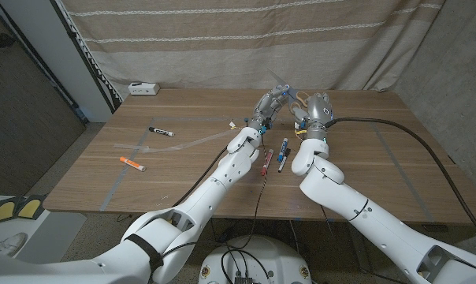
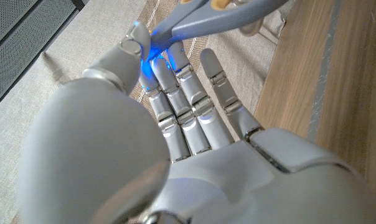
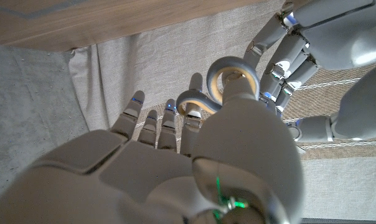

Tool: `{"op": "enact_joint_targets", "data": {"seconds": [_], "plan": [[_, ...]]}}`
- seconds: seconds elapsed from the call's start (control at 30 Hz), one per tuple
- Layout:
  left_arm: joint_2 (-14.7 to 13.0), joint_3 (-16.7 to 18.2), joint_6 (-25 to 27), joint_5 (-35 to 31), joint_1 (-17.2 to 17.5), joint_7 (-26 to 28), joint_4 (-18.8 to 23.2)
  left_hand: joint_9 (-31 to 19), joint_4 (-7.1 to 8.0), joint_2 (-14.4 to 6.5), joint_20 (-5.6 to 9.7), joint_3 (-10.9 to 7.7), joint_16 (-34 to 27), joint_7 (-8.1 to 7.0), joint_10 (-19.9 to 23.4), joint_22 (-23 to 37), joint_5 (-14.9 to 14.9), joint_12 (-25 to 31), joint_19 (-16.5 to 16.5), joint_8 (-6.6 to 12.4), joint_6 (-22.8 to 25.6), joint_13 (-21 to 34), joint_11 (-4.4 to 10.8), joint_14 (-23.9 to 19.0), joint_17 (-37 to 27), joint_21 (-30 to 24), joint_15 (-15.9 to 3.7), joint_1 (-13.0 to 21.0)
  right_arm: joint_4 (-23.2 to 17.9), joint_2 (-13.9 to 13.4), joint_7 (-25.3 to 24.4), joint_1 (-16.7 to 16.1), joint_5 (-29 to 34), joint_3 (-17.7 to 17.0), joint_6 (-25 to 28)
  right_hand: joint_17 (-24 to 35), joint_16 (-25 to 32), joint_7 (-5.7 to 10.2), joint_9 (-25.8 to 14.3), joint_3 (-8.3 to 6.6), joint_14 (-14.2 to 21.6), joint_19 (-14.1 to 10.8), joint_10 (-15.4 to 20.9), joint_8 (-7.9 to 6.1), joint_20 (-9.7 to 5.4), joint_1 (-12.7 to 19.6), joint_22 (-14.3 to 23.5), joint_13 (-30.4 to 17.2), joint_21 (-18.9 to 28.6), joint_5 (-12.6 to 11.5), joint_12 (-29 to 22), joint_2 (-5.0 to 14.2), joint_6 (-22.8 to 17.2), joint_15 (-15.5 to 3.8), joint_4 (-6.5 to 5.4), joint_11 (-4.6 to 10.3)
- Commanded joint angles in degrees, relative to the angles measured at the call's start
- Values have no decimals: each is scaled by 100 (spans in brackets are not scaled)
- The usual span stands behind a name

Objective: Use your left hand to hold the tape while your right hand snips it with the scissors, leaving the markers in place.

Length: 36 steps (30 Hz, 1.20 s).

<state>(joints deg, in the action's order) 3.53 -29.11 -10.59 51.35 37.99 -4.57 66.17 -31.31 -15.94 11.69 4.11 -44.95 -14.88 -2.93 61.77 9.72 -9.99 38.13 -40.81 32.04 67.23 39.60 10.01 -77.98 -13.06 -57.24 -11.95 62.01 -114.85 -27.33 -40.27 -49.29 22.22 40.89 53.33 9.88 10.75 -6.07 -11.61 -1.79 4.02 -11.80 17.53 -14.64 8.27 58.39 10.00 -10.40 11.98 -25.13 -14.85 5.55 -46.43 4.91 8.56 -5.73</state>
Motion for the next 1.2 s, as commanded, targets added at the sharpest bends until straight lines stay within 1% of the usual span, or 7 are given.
{"op": "enact_joint_targets", "data": {"seconds": [0.03,0.17,0.4,0.57,0.77,1.0,1.2], "plan": [[-21,27,42,40,-12,-76,-15,-18,557,-93,437,-610,-57,208,-13,17,-24,23,23,-15,204,19,13,-146,-33,-20,-109,66,81,42,17,69,88,86,154,17,22,69,-64,-37,106,-78,152,-116,-38,106,31,-20,4,38,-49,24,-280,1,-6,19],[-26,29,29,28,-12,-72,-20,-27,558,-95,436,-611,-56,208,-12,18,-25,21,23,-13,196,15,16,-144,-33,-24,-110,65,69,42,74,94,67,93,209,17,15,94,-97,-42,127,-110,219,-104,-76,127,32,-21,10,53,-66,39,-227,-9,-10,49],[-39,35,20,13,-4,-49,-10,-25,556,-93,439,-611,-62,211,-14,18,-26,20,28,-14,194,16,24,-147,-38,-28,-109,67,39,14,115,99,32,91,204,22,4,189,-361,-30,234,-168,414,-479,-111,230,37,-31,6,109,-95,-8,-721,-64,7,155],[-51,32,10,-2,10,-29,22,-34,556,-93,439,-612,-56,213,-19,18,-27,11,31,-9,194,6,16,-137,-34,-31,-110,67,-5,-16,161,101,11,99,232,36,-1,240,-506,-47,252,-154,415,-549,-109,264,44,-44,-4,127,-74,45,-590,26,-19,194],[-54,34,8,28,17,-106,20,-21,557,-94,435,-613,-55,216,-21,19,-28,10,31,-20,185,5,12,-136,-33,-39,-110,68,-56,-28,143,50,-35,56,157,67,8,293,-924,-76,283,-151,540,-1078,-132,285,61,-85,-4,205,-90,201,-980,-10,-103,274],[-32,53,14,83,9,-182,-31,-27,556,-90,437,-612,-53,210,-16,18,-29,15,38,-12,194,11,22,-135,-31,-40,-109,65,-97,-89,216,68,-36,91,169,128,56,316,-1533,-239,353,-117,726,-1526,-161,-23,95,-155,14,411,-160,614,-797,-189,-505,396],[-33,58,13,81,5,-177,-44,-18,558,-93,438,-611,-47,215,-17,19,-30,18,40,-19,189,18,27,-132,-25,-46,-110,62,-104,-90,256,53,-105,57,112,188,84,110,-2295,-730,364,-48,868,-2126,-187,-239,124,-241,37,724,-241,678,-740,-261,-980,471]]}}
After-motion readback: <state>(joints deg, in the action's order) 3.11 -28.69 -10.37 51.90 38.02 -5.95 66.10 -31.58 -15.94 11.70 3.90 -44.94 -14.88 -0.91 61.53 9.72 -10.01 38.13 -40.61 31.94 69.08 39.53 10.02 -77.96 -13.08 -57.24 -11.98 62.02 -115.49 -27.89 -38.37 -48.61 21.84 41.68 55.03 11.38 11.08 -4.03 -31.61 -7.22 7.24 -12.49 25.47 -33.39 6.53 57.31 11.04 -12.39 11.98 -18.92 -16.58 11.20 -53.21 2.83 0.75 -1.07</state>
